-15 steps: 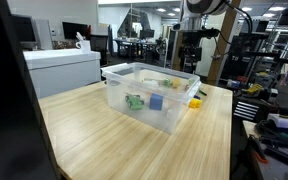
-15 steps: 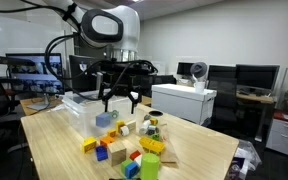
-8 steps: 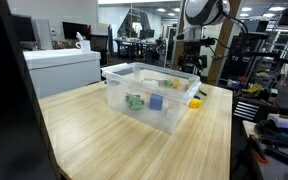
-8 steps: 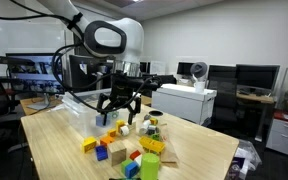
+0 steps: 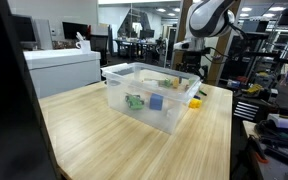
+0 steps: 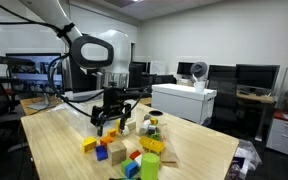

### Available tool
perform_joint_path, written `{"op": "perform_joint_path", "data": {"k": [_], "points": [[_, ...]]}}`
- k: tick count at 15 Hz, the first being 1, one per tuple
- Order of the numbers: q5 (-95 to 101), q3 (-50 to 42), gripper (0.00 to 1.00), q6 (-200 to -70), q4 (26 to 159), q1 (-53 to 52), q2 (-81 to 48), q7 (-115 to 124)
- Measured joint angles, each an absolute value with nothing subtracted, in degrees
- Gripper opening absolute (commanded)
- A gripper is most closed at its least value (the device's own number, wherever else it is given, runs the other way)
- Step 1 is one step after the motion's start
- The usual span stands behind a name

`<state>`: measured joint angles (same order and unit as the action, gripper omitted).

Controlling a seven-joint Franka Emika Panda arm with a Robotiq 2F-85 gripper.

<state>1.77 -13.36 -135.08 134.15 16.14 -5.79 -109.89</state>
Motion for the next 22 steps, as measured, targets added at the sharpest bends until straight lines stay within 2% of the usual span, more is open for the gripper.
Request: {"op": "perform_joint_path", "data": {"k": [14,22], "points": [[-1.47,-14.27,1.0,-141.83,141.61,16.19,-3.35,-135.0],[-3.39,-13.86,1.0,-142.4,142.07,16.18,-4.91,-137.07]]}}
